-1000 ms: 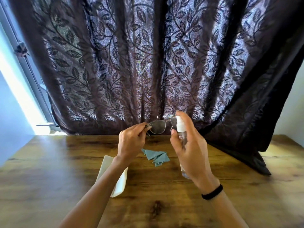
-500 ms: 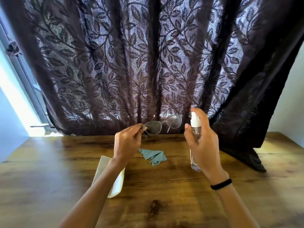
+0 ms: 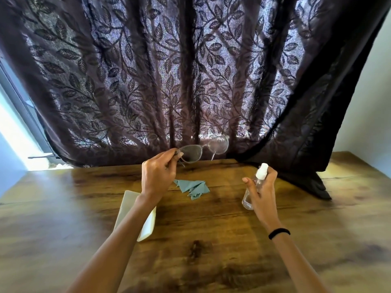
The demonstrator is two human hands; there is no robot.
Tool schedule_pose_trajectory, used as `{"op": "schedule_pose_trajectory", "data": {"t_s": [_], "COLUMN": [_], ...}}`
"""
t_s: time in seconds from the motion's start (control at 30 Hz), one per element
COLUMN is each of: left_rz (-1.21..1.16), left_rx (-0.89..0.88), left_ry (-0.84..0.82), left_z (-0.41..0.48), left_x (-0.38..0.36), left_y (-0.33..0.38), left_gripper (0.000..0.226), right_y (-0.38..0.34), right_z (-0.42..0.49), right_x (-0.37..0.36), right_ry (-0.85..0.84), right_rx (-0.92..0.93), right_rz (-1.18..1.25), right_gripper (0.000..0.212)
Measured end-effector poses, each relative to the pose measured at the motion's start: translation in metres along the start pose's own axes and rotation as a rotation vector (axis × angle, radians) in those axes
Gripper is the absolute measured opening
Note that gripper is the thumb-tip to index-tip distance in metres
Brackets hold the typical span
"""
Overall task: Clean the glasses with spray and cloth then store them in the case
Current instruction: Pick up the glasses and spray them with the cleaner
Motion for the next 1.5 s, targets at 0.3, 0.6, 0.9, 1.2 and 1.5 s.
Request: {"op": "schedule_pose_trajectory", "data": {"t_s": [0.3,0.6,0.9,1.2,1.5], "left_rz": [-0.025,-0.094,-0.172,-0.361,-0.305], "left_rx": [0.040,0.125,0.186,0.553,0.600], "left_ry": [-0.045,0.001,0.125,-0.051,-0.096], "left_z": [-0.004,-0.005,-0.001,-0.012,0.008], "left_x": [0.000,0.003,0.007,0.014,0.031], "left_y": [0.002,0.006,0.014,-0.009,-0.019], "left_gripper": [0.014,0.015,0.019,0.023,0.019], "right_y": [0.017,-0.036,-0.058,-0.069,-0.093], "right_z": [-0.017,0.013,0.056,0.053,0.058], "right_x": [0.000,0.015,-0.004,-0.004,-0.008], "right_ry": [-0.066,0.207,-0.159,-0.076,-0.082], "right_rx": [-0.201,0.037,0.126,0.011,0.292], "right_rz": [-0.135,-0.184,-0.395,-0.169,-0.502], "right_gripper": [0.042,0.033,0.027,0.012,0.015]}}
Point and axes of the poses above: each hand's wrist, its own z-axis towards the middle knuckle, its own x-axis out of the back of the hand, y = z × x, the point moved 1 cm from there along z, towards the middle knuckle, and after that the axes turned 12 degrees about -z, right-handed, at the moved point
